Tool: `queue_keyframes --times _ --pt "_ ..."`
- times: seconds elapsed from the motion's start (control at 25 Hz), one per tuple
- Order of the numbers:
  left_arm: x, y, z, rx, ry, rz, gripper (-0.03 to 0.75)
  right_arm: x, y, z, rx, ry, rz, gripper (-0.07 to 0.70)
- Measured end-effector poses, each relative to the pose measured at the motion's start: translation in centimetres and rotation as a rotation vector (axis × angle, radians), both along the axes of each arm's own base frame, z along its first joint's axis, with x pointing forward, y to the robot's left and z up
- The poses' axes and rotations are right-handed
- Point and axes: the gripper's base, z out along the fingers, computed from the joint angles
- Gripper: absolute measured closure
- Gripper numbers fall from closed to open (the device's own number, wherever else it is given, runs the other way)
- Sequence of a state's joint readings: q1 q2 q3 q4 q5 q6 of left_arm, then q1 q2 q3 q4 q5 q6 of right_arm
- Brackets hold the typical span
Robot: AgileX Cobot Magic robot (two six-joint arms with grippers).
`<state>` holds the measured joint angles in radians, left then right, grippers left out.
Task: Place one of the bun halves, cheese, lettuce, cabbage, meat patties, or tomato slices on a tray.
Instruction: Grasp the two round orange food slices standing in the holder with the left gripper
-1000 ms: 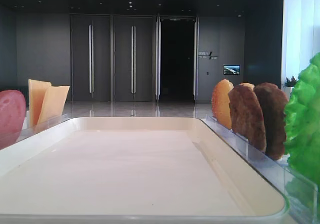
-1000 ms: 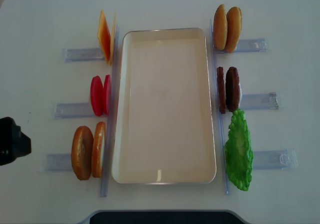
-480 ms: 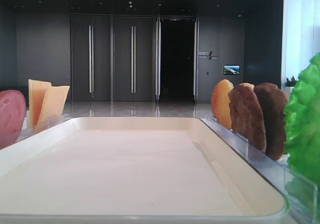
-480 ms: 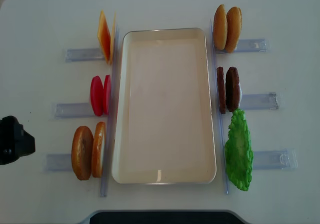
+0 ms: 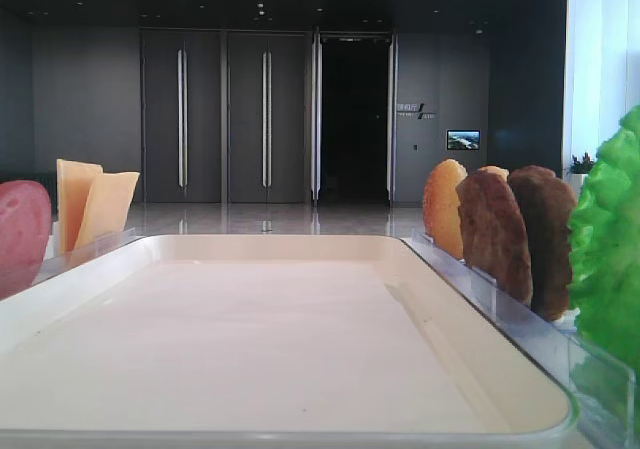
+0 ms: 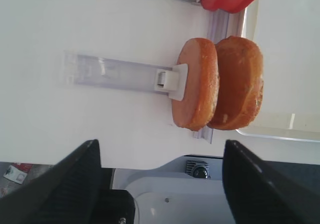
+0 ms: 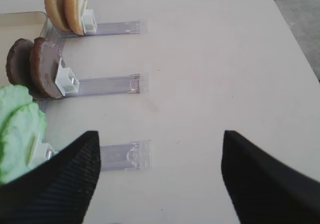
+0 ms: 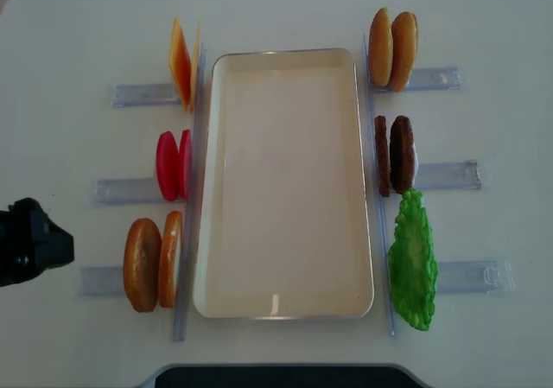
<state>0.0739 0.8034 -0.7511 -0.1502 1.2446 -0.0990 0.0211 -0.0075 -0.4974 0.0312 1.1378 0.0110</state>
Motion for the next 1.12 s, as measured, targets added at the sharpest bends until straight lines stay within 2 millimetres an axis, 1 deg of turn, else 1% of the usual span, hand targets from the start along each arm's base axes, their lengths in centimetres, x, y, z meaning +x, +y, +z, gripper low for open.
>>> queue_keyframes --times 0.12,0.28,0.4,0.6,0.72,0.84,0.92,1.0,1.12 --pt "0.1 0.0 0.0 0.003 0.004 -0.001 0.139 0.0 0.0 0.0 0.000 0.000 0.000 0.118" --pt "0.9 0.2 -0.6 0.009 0.052 0.014 0.139 0.0 0.0 0.0 0.000 0.000 0.000 0.118" --pt "2.6 0.4 -1.9 0.013 0.150 0.016 0.139 0.0 0.0 0.0 0.000 0.000 0.000 0.118" --pt "4.3 0.6 -3.6 0.013 0.258 0.015 0.139 0.0 0.0 0.0 0.000 0.000 0.000 0.118" --pt "5.0 0.7 -3.7 0.014 0.273 0.015 0.139 0.0 0.0 0.0 0.000 0.000 0.000 0.118" --pt "5.3 0.7 -3.3 0.016 0.254 0.013 0.139 0.0 0.0 0.0 0.000 0.000 0.000 0.118" --pt "5.4 0.2 -3.1 0.022 0.246 -0.012 0.139 0.0 0.0 0.0 0.000 0.000 0.000 0.118" --pt "5.4 -0.9 -3.0 0.025 0.245 -0.046 0.139 0.0 0.0 0.0 0.000 0.000 0.000 0.118" --pt "5.5 -2.4 -2.8 0.049 0.247 -0.052 0.139 0.0 0.0 0.0 0.000 0.000 0.000 0.118"
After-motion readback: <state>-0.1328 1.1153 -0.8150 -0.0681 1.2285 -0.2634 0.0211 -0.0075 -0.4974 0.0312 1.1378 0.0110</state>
